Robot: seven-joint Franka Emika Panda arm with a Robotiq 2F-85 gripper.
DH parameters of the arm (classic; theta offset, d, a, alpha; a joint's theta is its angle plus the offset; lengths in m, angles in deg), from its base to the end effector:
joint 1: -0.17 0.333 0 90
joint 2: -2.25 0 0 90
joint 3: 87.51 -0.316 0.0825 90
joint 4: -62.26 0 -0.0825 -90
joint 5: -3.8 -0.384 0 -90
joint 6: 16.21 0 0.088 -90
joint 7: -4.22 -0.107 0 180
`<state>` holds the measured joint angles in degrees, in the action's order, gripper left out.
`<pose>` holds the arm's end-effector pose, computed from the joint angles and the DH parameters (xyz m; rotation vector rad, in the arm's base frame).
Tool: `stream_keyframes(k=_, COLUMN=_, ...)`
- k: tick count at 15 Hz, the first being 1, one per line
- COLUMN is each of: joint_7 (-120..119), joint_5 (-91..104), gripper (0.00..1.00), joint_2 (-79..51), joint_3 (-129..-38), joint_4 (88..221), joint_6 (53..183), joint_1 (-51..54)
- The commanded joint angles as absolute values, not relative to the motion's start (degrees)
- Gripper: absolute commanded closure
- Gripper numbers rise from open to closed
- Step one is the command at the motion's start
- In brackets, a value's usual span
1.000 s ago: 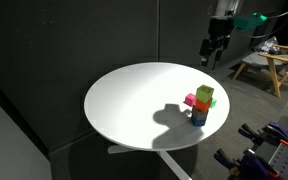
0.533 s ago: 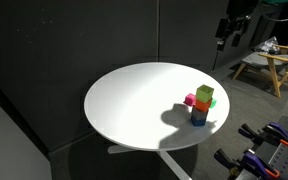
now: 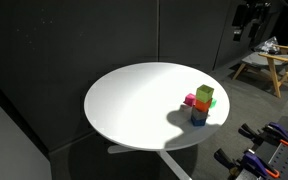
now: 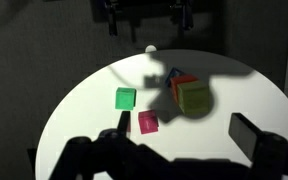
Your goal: Put the yellow block on top of the stack on the left
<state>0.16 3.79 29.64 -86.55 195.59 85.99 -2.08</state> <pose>0.4000 -0.0231 0.5129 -3.1265 0.1953 0.1025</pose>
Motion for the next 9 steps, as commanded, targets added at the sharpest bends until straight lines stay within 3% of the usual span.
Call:
stream_keyframes(k=1, joint_7=3.37, joint_5=3.86, gripper=0.00, joint_2=31.70, joint_3=-85.39, joint_4=194.75, joint_6=84.11, joint_1=-2.03)
stream_keyframes(k=9, joint_7=2.74, joint_5=3.77, gripper=0.00, joint_2=31.12, joint_3=-85.78, joint_4=195.58, joint_6=85.09, joint_1=-2.11)
